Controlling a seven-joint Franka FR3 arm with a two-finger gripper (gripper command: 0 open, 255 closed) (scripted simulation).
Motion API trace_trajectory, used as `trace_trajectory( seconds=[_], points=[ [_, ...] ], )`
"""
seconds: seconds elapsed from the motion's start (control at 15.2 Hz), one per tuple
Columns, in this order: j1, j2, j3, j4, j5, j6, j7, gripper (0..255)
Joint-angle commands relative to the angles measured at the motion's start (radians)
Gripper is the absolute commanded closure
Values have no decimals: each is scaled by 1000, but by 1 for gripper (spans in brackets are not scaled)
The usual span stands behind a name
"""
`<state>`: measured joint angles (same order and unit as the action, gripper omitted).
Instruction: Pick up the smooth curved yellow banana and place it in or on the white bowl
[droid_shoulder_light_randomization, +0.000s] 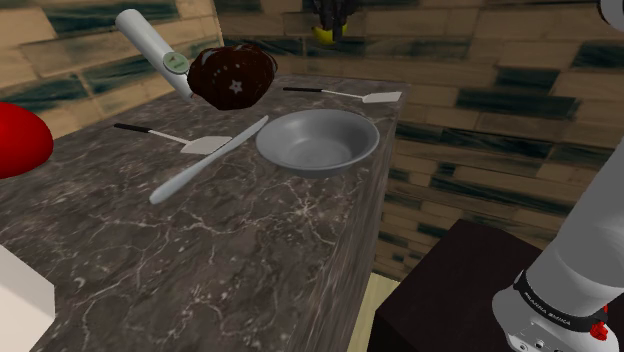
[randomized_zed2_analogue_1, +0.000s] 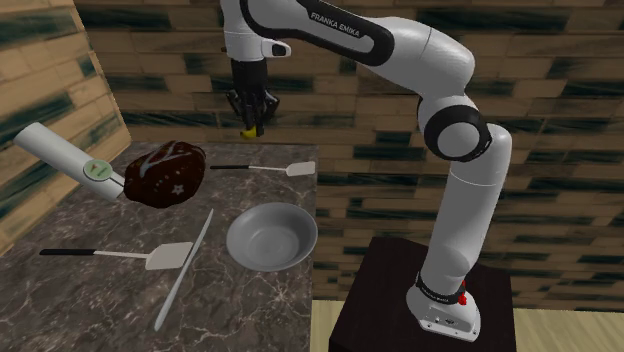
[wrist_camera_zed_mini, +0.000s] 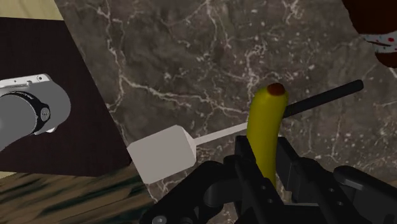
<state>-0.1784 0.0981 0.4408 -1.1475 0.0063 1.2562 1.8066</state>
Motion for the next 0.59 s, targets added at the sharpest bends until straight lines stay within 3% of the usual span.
trace_trajectory(
  seconds=[0.0, 0.53],
  points=[
    [10, -53, 11, -63, 22, 15, 31, 255],
    [68, -207, 74, -230, 95, 54, 169, 255]
  ],
)
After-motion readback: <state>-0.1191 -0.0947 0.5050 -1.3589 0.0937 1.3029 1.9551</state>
